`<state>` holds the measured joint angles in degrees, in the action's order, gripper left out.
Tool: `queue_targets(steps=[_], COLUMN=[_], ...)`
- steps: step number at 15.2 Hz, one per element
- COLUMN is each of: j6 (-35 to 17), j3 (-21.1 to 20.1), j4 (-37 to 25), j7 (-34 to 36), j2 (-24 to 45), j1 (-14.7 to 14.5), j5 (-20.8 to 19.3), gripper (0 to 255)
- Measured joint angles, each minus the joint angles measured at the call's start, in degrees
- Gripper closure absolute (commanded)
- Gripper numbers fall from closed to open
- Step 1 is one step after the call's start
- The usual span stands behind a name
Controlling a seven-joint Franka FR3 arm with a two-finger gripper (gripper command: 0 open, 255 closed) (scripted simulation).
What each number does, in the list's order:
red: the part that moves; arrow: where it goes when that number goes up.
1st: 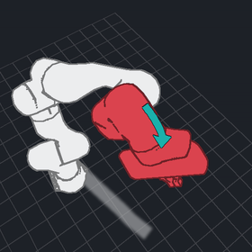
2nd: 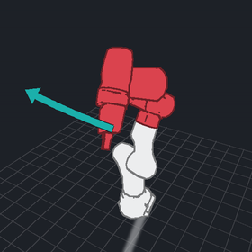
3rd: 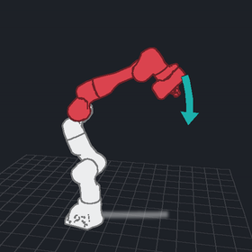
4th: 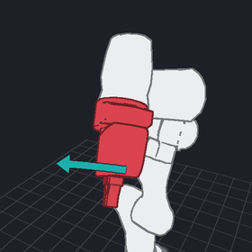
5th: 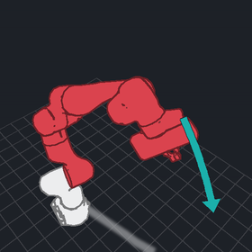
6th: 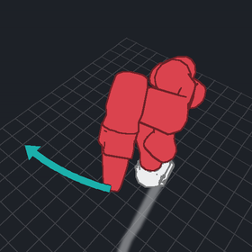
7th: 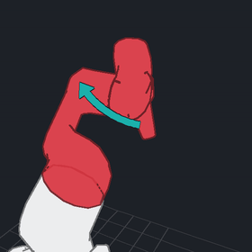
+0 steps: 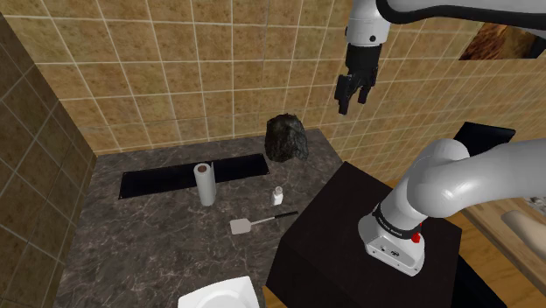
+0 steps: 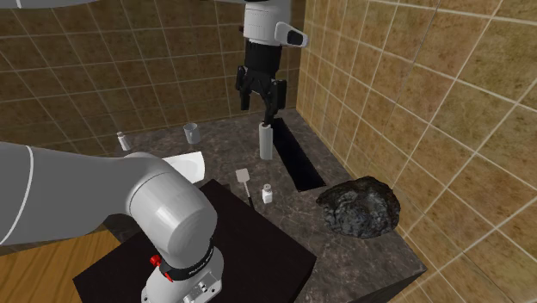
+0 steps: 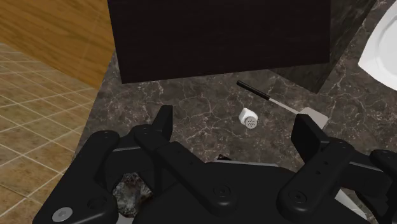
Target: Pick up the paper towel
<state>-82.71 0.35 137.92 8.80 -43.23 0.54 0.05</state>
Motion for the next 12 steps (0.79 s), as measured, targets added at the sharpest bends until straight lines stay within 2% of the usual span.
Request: queue_targets(steps=[3, 12], j6=[-2.1, -18.3], j3=[-1.3, -8.8], j4=[0.8, 3.1], j7=[1.8, 13.0], j2=[0.9, 12.0], j1=[-0.3, -1.6], j5=[1.1, 6.0], gripper=[0, 0])
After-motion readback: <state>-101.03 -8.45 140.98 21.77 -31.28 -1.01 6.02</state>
